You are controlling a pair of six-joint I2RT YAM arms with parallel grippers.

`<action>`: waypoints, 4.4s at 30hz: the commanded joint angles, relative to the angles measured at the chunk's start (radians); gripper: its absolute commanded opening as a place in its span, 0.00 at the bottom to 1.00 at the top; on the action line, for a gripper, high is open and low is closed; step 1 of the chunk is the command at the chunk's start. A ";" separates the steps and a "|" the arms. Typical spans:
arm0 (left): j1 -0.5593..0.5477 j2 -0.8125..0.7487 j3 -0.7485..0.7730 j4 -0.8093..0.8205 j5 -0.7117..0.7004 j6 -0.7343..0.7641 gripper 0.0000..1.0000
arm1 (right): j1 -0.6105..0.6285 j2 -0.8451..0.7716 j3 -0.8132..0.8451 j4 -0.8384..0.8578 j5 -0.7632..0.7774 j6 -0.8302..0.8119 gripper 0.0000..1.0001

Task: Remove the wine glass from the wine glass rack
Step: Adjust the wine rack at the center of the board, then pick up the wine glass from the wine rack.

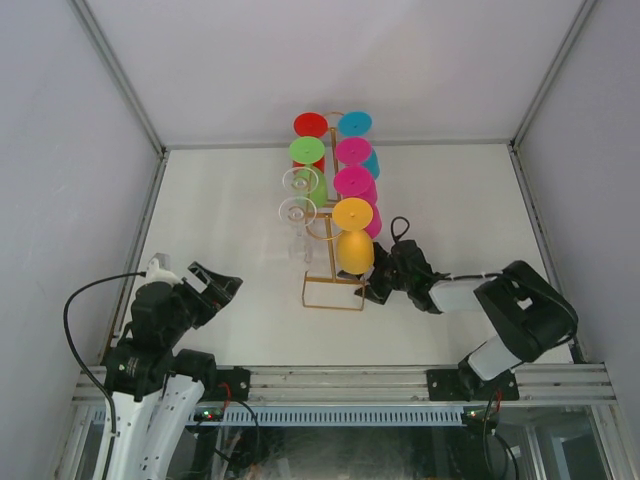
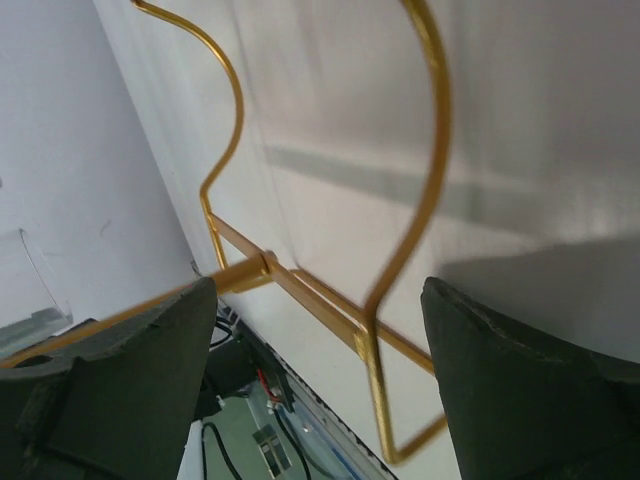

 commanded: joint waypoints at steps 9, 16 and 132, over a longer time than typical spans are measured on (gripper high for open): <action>0.005 -0.017 0.056 0.040 0.020 -0.014 1.00 | 0.079 0.283 0.185 0.301 0.043 0.119 0.79; 0.006 -0.009 0.047 0.049 0.024 -0.016 1.00 | 0.103 0.402 0.287 0.318 0.060 0.132 0.79; 0.005 -0.078 0.162 -0.013 -0.071 0.057 1.00 | 0.071 -0.262 0.823 -0.557 0.058 -0.037 0.19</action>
